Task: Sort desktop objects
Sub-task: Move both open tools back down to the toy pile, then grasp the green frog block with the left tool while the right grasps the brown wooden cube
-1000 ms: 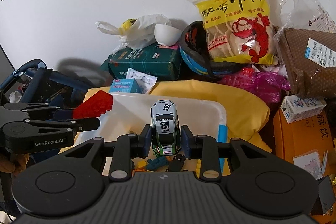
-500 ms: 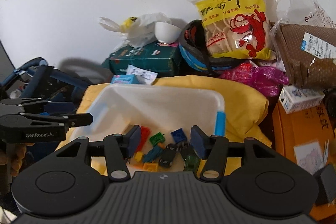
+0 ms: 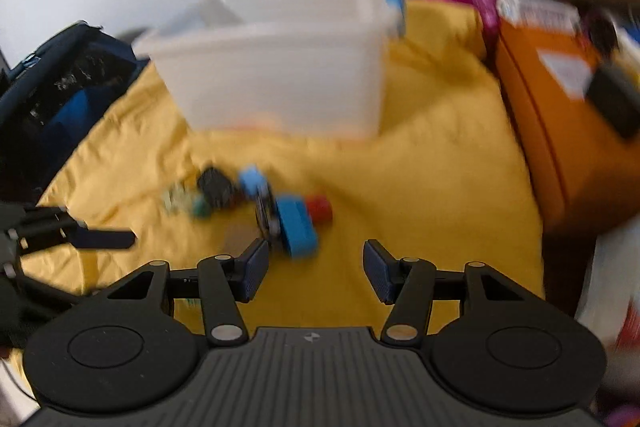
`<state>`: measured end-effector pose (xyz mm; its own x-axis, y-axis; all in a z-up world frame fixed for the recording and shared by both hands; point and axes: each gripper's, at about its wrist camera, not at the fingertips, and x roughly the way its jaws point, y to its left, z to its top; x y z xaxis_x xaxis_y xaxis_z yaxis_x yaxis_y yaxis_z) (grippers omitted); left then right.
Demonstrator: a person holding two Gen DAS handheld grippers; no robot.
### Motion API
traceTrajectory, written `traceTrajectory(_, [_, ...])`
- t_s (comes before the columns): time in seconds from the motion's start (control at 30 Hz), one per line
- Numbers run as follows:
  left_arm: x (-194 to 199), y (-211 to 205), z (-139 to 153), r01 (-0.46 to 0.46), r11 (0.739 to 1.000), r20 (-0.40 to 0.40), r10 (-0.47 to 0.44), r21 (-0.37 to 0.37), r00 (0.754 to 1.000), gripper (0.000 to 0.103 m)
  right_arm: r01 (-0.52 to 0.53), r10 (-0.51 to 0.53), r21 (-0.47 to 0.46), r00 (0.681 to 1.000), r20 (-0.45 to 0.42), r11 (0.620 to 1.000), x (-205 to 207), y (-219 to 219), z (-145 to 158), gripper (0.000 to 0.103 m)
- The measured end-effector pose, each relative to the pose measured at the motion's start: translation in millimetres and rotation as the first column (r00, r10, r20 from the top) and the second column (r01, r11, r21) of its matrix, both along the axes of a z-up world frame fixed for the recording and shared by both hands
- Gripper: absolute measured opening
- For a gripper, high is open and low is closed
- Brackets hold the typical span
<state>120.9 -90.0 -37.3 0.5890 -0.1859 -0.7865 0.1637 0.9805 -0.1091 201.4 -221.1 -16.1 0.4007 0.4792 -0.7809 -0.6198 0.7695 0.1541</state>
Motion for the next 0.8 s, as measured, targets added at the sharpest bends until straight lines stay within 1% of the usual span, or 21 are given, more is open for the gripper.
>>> traceTrajectory(0.07, [5.9,-4.6,-9.9,-0.020,0.999,-0.011,0.020,0.029,1.000,0.062,0.006,-0.006,-0.005,1.000,-0.020,1.000,-3.6,-4.7,-6.1,0.057])
traceTrajectory(0.13, [11.2,-1.9,-12.6,-0.039,0.999,0.001,0.039,0.021,0.999,0.061,0.008,-0.008,-0.008,0.999,-0.032,1.000,-6.2,-6.5,-7.4,0.057])
traceTrajectory(0.2, [17.6,-0.9,-14.8,-0.035,0.999,0.007,0.035,0.002,0.999,0.047,0.003,-0.003,-0.005,0.999,-0.035,1.000,-10.4,-7.5,-7.9,0.057])
traceTrajectory(0.23, [19.1,-0.6,-17.6,-0.022,1.000,-0.003,0.022,-0.006,1.000,0.035,-0.004,0.003,-0.004,0.999,-0.034,1.000,-12.2,-7.5,-7.6,0.057])
traceTrajectory(0.33, [15.9,-1.1,-17.5,-0.015,1.000,0.012,0.014,0.017,1.000,0.035,-0.019,0.019,-0.006,0.999,-0.027,1.000,-14.1,-0.8,-6.8,0.057])
traceTrajectory(0.4, [10.1,5.6,-13.7,-0.027,1.000,0.016,0.027,0.013,0.999,0.035,-0.025,0.025,-0.003,0.999,-0.025,1.000,-14.9,7.3,-7.5,0.057])
traceTrajectory(0.47, [3.1,16.3,-8.7,-0.057,0.998,0.023,0.057,0.006,0.998,0.035,-0.042,0.042,0.003,0.999,-0.023,0.999,-15.1,17.9,-7.3,0.057])
traceTrajectory(0.6, [-10.6,45.7,1.5,-0.151,0.988,0.016,0.151,-0.017,0.988,0.035,-0.077,0.078,0.009,0.997,-0.023,0.997,-15.3,40.8,-12.5,0.057])
traceTrajectory(0.7, [-18.5,64.6,8.7,-0.209,0.978,0.017,0.209,-0.027,0.978,0.035,-0.085,0.085,0.006,0.996,-0.038,0.996,-13.9,61.2,-23.2,0.052])
traceTrajectory(0.73, [-20.6,69.6,11.1,-0.221,0.975,0.022,0.222,-0.029,0.975,0.035,-0.076,0.076,-0.003,0.996,-0.040,0.997,-13.3,66.3,-26.8,0.051])
traceTrajectory(0.8, [-22.8,76.2,14.6,-0.234,0.972,0.030,0.235,-0.028,0.972,0.035,-0.052,0.051,-0.015,0.997,-0.055,0.999,-9.8,74.8,-36.9,0.046])
